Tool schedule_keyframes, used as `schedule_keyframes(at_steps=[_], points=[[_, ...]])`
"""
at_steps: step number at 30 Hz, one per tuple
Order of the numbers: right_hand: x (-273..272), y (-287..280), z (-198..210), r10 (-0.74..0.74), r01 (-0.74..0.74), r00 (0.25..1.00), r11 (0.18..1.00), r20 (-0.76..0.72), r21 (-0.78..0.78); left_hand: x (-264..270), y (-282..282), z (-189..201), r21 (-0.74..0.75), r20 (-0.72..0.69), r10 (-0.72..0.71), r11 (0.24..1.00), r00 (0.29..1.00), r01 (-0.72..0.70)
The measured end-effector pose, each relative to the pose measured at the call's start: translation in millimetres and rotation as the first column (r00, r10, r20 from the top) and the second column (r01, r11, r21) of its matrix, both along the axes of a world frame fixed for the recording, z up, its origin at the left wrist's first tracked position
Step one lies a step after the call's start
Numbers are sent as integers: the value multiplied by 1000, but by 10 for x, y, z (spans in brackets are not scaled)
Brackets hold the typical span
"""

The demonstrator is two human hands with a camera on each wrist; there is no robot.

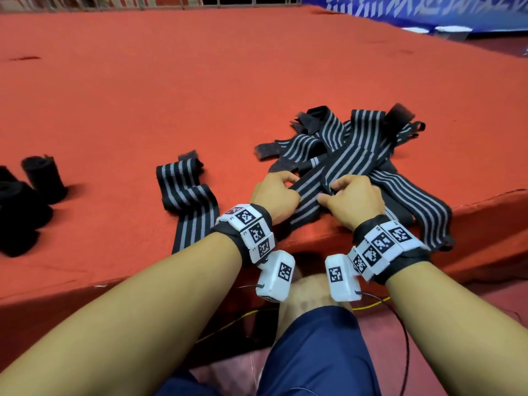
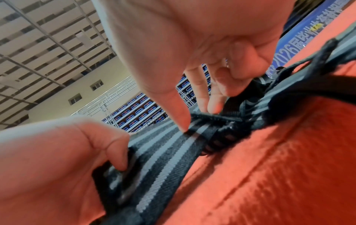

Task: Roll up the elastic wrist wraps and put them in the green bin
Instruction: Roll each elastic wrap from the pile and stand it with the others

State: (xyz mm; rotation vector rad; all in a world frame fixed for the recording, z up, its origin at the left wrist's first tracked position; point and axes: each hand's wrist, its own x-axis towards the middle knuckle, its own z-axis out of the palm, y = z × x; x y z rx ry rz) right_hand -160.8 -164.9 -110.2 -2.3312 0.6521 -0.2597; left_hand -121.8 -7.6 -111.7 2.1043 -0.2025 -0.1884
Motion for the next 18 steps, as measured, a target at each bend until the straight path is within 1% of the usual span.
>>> schedule_keyframes(at_steps=[3, 5, 6, 8, 10, 12, 13, 15, 17, 18], points=[[-25, 35, 36, 18, -18, 1000, 998, 3, -67, -29, 29, 24, -15, -9, 28, 1000, 1000, -28], [-59, 45, 72, 10, -8, 1000, 995, 23, -96, -66, 32, 33, 19, 31, 65, 998, 997, -65], [-75, 44, 81, 0, 7, 998, 994, 58, -112, -81, 35, 37, 46, 83, 83, 995, 993, -87], [-100, 41, 89, 20, 14, 981, 986, 195, -168, -113, 32, 72, 39, 179, 98, 994, 979, -106], [-130, 88, 113, 124, -48, 935, 973, 332, -226, -142, 0, 117, -17, 206, 82, 997, 975, -80], [-144, 179, 120, 249, -150, 884, 952, 396, -265, -171, -43, 162, -78, 175, 69, 995, 982, -56], [-148, 227, 121, 302, -207, 859, 943, 413, -260, -186, -65, 185, -114, 154, 65, 992, 986, -47], [-168, 308, 116, 363, -317, 824, 932, 435, -177, -220, -92, 231, -177, 116, 68, 983, 991, -47], [-210, 360, 119, 391, -395, 810, 915, 438, -86, -233, -78, 279, -254, 50, 107, 963, 993, -91], [-237, 374, 128, 409, -421, 805, 904, 431, -71, -221, -58, 290, -299, 11, 126, 947, 992, -117]])
